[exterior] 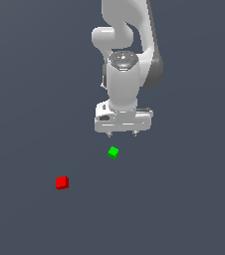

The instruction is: Stack the red cube on top of the green cube.

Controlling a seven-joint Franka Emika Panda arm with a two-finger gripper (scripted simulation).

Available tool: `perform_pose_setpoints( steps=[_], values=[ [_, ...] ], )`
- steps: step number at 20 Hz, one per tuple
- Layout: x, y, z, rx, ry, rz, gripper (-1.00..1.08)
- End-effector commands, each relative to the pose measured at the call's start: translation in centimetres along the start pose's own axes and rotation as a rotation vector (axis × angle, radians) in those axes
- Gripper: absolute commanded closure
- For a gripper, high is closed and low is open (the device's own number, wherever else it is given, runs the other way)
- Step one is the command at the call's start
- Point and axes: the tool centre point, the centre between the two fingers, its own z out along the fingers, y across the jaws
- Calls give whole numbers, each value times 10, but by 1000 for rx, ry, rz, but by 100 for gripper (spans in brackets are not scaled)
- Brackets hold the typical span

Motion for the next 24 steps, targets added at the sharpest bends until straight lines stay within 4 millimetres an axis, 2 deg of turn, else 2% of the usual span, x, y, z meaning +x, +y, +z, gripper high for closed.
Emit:
perform_pose_setpoints(
  steps=[1,6,11,24],
  values=[
    [0,0,0,0,0,0,-92],
    [3,7,3,-1,-1,-4,-92],
    [11,30,12,-5,-4,-18,-92],
    [53,130,53,-23,-18,-79,-92]
  ],
)
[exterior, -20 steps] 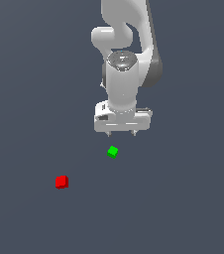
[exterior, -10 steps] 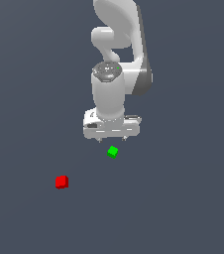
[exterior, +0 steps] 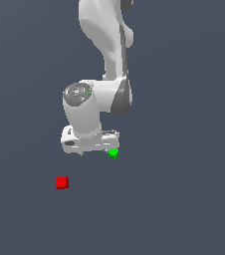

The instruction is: Stack the red cube on top of the green cube.

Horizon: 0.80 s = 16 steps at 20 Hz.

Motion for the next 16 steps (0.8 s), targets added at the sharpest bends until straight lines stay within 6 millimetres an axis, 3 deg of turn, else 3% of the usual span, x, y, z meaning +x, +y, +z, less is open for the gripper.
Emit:
perform_pose_setpoints(
  steps=[1,8,16],
  values=[
    [8,21,9,-4,-3,-13,-92],
    [28,68,28,-12,-9,-42,-92],
    [48,108,44,-19,-15,-67,-92]
  ],
)
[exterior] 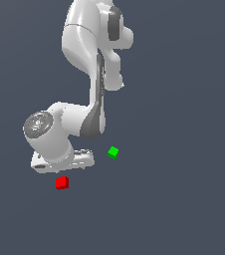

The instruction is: Stack the red cube on top of the green cube.

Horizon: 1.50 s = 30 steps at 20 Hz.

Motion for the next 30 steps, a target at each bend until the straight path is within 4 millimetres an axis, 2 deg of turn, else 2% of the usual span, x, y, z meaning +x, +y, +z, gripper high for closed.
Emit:
perform_pose_setpoints(
  steps=[1,7,13,26,30],
  values=[
    [5,11,4,-2,-1,-8,-92],
    [15,32,13,-6,-4,-21,-92],
    [22,45,18,-8,-5,-28,-92],
    [25,51,20,-9,-6,-32,-92],
    [25,52,30,-9,-6,-32,-92]
  ],
)
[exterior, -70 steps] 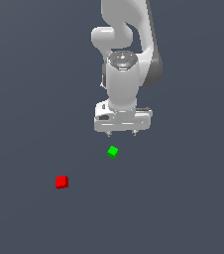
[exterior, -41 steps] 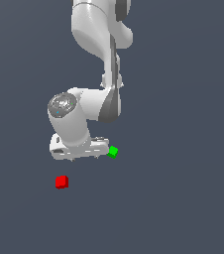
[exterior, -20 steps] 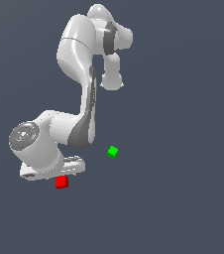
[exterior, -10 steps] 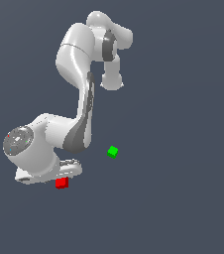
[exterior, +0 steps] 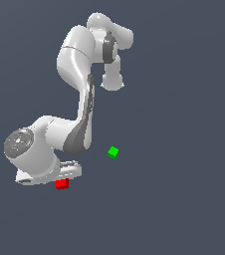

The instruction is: Stack the red cube on top of the green cube.

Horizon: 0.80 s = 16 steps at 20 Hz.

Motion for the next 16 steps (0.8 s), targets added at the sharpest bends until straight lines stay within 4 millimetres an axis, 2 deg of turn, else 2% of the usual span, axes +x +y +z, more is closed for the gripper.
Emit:
perform_pose_setpoints(
  steps=[1,8,14,15,16],
  values=[
    [0,0,9,1,-1,0,-92],
    [0,0,42,1,-2,-1,-92],
    [0,1,46,1,-2,-1,-92],
    [0,1,46,1,-2,-1,108],
    [0,1,46,1,-2,-1,108]
  ],
)
